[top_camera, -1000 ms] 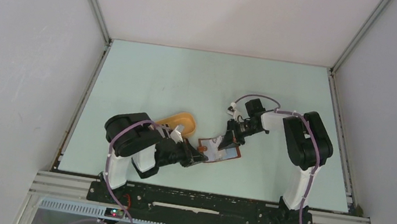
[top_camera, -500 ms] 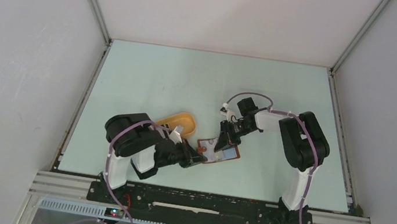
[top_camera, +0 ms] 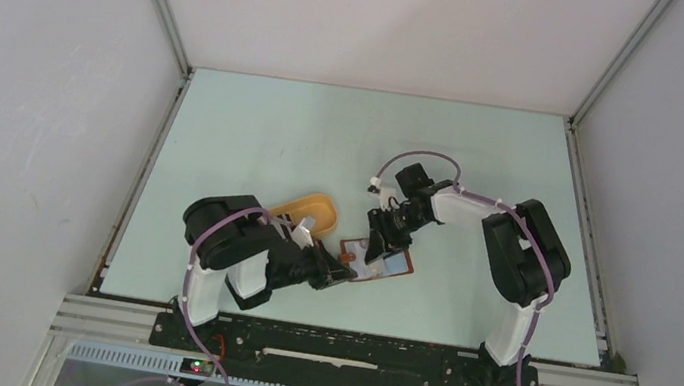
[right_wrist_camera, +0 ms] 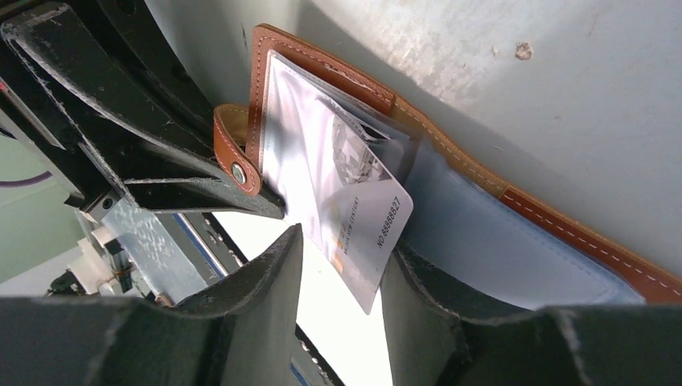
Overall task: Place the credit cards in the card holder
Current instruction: Insert the credit card into the card holder.
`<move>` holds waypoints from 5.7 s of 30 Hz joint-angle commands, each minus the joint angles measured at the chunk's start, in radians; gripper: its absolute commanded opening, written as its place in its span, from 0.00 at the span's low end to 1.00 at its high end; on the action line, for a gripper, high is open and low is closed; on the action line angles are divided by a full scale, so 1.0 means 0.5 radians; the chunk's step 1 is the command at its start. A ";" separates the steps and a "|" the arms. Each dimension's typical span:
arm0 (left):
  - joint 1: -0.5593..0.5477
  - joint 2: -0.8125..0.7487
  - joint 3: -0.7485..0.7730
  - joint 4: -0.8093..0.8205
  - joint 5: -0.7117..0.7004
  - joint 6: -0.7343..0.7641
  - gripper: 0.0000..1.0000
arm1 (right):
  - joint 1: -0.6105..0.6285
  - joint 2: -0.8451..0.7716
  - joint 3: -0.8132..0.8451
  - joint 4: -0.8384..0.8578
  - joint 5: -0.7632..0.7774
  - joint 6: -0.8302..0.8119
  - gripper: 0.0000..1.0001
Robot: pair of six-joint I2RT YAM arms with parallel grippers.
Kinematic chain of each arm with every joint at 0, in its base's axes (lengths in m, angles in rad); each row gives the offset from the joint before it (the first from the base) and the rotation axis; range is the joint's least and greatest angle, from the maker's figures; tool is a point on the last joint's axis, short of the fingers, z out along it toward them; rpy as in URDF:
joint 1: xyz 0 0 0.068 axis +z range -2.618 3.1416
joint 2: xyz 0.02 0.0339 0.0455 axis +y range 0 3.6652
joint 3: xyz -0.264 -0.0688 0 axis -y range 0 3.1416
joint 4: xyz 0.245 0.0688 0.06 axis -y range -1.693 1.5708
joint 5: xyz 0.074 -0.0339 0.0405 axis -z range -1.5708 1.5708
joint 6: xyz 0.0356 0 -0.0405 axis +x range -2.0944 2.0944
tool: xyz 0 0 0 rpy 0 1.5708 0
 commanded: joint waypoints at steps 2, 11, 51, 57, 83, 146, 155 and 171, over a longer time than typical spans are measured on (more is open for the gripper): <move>-0.003 0.009 -0.039 -0.079 -0.075 0.064 0.08 | 0.102 -0.035 0.037 -0.064 0.152 -0.082 0.50; -0.003 -0.050 -0.037 -0.082 -0.068 0.058 0.12 | 0.148 0.064 0.075 -0.054 -0.114 0.022 0.54; -0.015 0.008 0.142 -0.090 -0.043 -0.013 0.19 | -0.106 0.262 0.071 -0.058 -0.645 0.112 0.45; -0.015 0.000 0.108 -0.082 -0.063 -0.007 0.00 | -0.133 0.181 0.077 -0.089 -0.489 0.047 0.47; -0.022 -0.012 0.091 -0.072 -0.032 0.016 0.32 | -0.056 0.140 0.107 -0.112 -0.360 -0.013 0.49; -0.117 -0.716 -0.135 -0.751 -0.291 0.306 0.17 | -0.043 0.030 0.104 -0.109 -0.080 -0.143 0.13; -0.198 -0.705 -0.121 -0.726 -0.313 0.246 0.19 | -0.020 0.099 0.109 -0.123 0.111 -0.114 0.12; -0.208 -0.520 -0.075 -0.510 -0.245 0.207 0.33 | -0.004 0.212 0.132 -0.063 -0.297 -0.046 0.18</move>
